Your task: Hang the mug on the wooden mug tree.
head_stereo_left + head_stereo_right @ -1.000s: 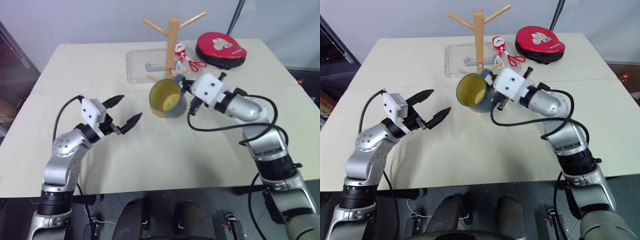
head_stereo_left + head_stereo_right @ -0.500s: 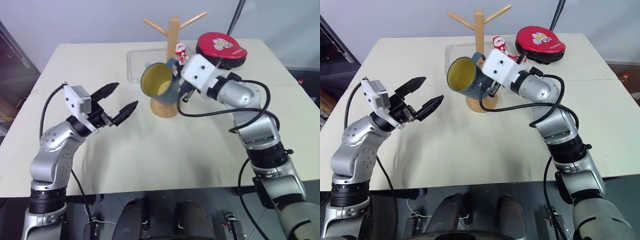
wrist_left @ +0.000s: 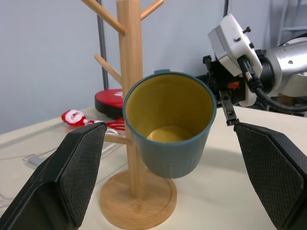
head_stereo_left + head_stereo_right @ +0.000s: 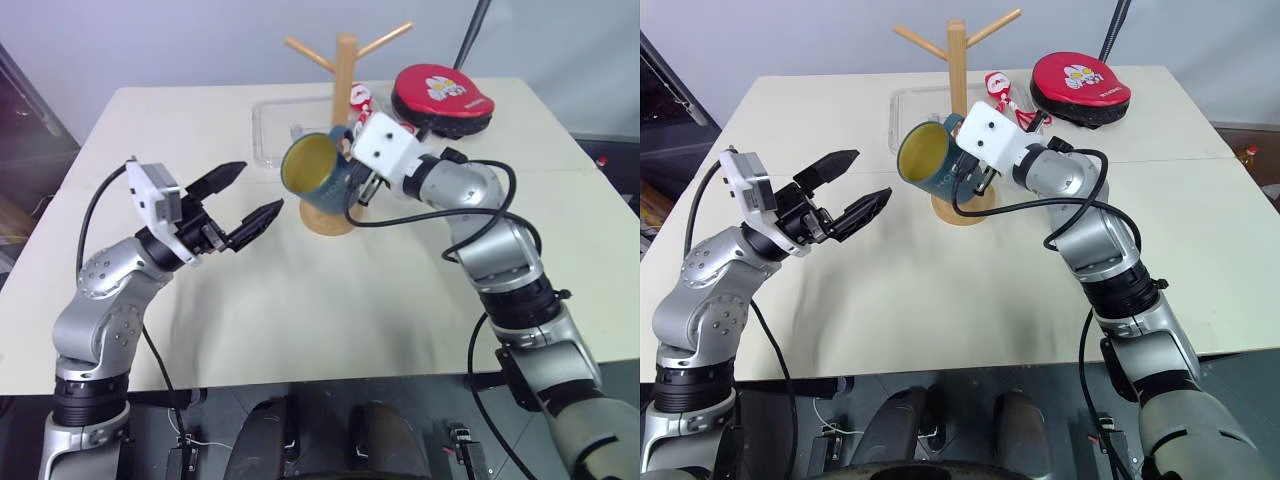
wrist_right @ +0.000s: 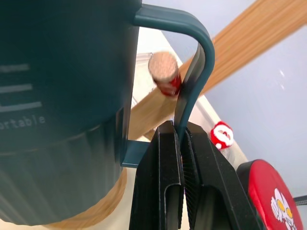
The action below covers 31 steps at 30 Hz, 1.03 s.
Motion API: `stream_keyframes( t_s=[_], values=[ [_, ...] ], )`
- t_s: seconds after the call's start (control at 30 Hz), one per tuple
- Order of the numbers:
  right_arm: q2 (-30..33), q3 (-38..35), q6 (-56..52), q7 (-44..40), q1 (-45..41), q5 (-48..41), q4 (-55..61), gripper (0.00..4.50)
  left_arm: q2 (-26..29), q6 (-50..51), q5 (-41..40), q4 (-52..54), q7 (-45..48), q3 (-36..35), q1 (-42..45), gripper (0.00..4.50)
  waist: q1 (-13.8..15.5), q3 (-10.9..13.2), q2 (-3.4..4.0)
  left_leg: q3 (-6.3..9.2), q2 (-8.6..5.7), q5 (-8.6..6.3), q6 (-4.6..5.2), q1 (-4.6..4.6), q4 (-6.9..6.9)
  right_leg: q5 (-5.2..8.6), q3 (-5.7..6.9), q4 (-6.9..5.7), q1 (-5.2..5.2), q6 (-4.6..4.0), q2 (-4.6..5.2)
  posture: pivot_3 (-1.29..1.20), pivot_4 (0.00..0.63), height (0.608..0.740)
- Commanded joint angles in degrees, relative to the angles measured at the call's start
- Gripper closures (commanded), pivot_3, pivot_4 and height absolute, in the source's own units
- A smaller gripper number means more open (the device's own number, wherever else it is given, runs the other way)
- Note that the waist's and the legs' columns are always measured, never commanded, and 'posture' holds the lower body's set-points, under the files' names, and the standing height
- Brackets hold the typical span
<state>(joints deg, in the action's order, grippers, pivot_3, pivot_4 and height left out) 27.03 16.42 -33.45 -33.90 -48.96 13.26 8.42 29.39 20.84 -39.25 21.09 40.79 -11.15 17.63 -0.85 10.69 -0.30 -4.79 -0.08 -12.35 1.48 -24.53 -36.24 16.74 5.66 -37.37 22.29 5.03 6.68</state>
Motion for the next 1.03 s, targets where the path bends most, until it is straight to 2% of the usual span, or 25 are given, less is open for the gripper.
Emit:
stream_keyframes(
  t_s=[0.03,0.13,0.33,0.43,0.57,0.7,0.87,1.03],
  values=[
    [-0.6,-0.6,0.7,0.2,-2.4,0.3,0.7,2.98,0.6,-0.5,-0.7,2.5,-0.3,-1.2,0.8,0.00,0.0,0.0,0.00,0.00,0.00,0.00,0.00,0.00,0.00,0.00,0.00,0.00,0.00,0.00,0.00,0.00,0.150,0.739],
    [-0.3,-0.7,1.1,0.4,-2.5,0.9,0.8,1.48,0.5,-0.5,-0.6,2.5,-0.5,-1.1,0.8,0.00,0.0,0.0,0.00,0.00,0.00,0.00,0.00,0.00,0.00,0.00,0.00,0.00,-0.01,0.00,-0.01,0.00,0.150,0.739],
    [2.4,-2.8,1.6,-0.6,-1.0,0.4,3.7,1.48,0.7,-0.7,-0.2,1.9,-0.7,-1.2,0.8,0.00,0.2,0.0,0.00,0.00,0.00,0.00,0.00,0.00,-0.01,0.00,0.00,0.01,-0.01,0.00,0.01,0.00,0.150,0.739],
    [4.5,-8.7,3.0,-3.0,2.8,-4.9,7.9,1.48,0.9,-0.4,1.1,0.5,-2.0,-1.8,-0.1,0.00,0.4,0.0,-0.08,0.01,-0.03,0.00,0.00,-0.01,0.00,0.00,0.00,0.04,-0.04,0.00,0.04,0.00,0.150,0.739],
    [4.7,-18.6,4.7,-7.0,13.3,-15.7,13.4,1.48,0.1,-1.5,4.6,-3.8,-4.8,-2.7,-2.3,0.00,0.3,0.0,-0.13,0.01,-0.03,-0.12,0.19,0.01,0.03,0.00,0.00,0.09,-0.09,0.01,0.04,0.00,0.150,0.739],
    [-0.1,-26.7,5.4,-3.7,23.5,-22.7,12.2,1.48,-1.3,-5.2,9.8,-9.3,-8.3,-3.4,-4.6,0.00,0.2,0.1,-0.16,0.02,-0.01,-0.16,0.27,0.03,0.04,-0.01,0.00,0.07,-0.08,0.02,0.02,0.00,0.150,0.739],
    [-5.4,-28.9,15.4,-0.2,36.7,-23.4,5.2,1.48,-3.7,-9.3,15.7,-14.8,-13.1,-3.6,-9.7,0.00,0.2,0.0,-0.20,0.02,0.00,-0.18,0.27,0.05,0.08,-0.02,-0.01,0.08,-0.07,0.03,0.03,0.00,0.150,0.739],
    [-8.1,-28.5,21.5,0.6,39.1,-25.4,0.0,1.48,-4.7,-11.5,17.4,-15.2,-14.5,-4.0,-13.6,0.00,0.1,0.1,-0.17,-0.03,0.01,-0.18,0.28,0.03,0.06,-0.03,-0.04,0.04,0.01,0.03,0.06,0.00,0.150,0.739]
  ],
)
